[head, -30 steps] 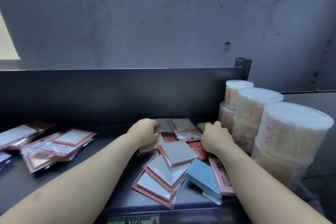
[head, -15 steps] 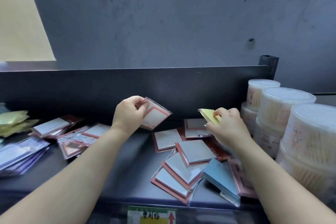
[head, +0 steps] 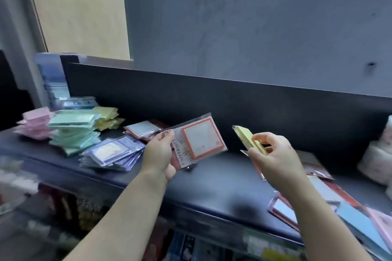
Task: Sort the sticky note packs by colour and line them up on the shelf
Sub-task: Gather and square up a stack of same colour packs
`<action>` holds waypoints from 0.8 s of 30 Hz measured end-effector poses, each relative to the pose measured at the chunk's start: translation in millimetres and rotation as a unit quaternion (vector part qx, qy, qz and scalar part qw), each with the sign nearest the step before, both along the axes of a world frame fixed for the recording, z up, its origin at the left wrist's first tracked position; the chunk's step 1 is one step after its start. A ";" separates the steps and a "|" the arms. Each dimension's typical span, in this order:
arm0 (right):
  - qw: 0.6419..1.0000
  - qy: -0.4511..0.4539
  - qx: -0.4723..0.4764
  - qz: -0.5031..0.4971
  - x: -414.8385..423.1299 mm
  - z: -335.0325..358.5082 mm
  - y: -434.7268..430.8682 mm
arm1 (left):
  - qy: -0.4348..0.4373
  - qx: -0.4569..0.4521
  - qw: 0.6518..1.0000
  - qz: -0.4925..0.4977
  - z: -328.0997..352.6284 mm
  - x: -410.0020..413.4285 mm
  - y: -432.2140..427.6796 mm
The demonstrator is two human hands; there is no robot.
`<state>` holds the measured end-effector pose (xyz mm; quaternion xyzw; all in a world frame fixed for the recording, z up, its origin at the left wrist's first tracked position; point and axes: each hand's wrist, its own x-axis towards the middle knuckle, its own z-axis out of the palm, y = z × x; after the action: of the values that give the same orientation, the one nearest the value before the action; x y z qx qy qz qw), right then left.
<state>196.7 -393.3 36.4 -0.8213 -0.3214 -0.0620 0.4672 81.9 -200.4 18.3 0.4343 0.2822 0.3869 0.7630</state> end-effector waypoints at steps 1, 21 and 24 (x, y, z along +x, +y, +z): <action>1.000 0.009 0.015 0.004 -12.7 -3.8 13.1 | -0.010 -0.023 1.000 0.001 -2.5 -12.9 10.1; 0.992 0.041 0.083 -0.086 -109.8 -27.8 138.0 | -0.117 -0.091 0.987 -0.059 -19.1 -132.6 117.6; 0.991 0.037 0.090 -0.096 -96.9 -28.4 133.4 | -0.087 -0.084 0.990 -0.069 -16.3 -108.1 115.2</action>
<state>99.8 -259.9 8.0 -0.8050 -0.2162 -0.1047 0.5425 -26.2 -85.1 2.0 0.3516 0.2154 0.3444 0.8435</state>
